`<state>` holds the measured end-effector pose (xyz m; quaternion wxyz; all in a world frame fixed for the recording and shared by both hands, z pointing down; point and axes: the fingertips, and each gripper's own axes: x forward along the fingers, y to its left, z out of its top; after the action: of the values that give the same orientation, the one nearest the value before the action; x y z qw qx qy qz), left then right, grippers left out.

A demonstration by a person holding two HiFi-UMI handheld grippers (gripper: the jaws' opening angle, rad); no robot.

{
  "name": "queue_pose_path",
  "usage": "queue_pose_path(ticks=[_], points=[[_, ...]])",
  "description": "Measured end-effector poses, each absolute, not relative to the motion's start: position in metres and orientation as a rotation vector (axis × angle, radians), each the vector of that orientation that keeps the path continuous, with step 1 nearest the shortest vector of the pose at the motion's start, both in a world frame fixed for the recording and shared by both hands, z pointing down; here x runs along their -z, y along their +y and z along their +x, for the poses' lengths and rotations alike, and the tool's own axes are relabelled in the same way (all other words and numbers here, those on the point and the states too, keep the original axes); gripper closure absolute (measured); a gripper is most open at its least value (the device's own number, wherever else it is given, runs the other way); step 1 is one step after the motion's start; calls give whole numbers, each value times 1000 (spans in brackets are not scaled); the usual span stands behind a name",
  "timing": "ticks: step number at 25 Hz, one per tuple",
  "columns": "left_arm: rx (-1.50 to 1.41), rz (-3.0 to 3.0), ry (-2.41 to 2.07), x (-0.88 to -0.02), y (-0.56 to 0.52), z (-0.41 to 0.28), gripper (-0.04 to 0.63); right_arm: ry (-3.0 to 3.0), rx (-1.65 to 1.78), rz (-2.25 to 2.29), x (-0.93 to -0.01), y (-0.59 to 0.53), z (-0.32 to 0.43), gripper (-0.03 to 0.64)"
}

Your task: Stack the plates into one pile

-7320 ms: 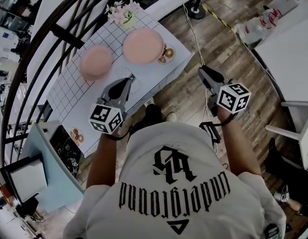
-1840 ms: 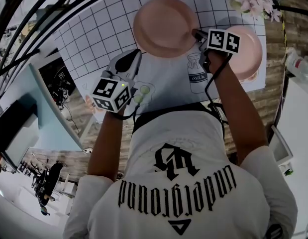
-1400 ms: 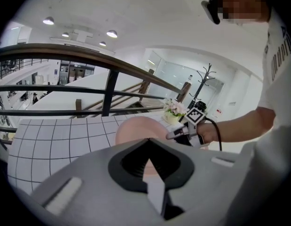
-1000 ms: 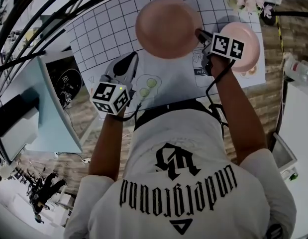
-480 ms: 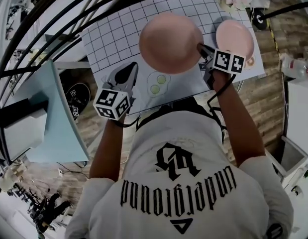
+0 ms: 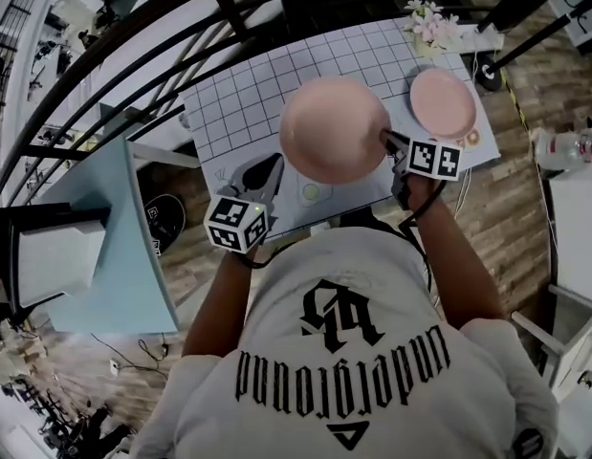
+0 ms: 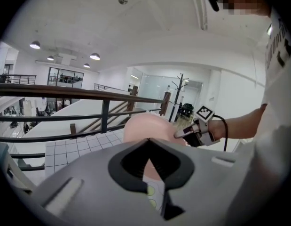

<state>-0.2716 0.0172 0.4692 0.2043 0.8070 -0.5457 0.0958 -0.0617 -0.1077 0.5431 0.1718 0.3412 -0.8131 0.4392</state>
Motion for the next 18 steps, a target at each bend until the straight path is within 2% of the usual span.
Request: queue_pose_path(ticks=[18], points=[[-291, 2353, -1365, -461, 17, -217, 546, -2303, -1286, 1121, -523, -81, 8, 595]])
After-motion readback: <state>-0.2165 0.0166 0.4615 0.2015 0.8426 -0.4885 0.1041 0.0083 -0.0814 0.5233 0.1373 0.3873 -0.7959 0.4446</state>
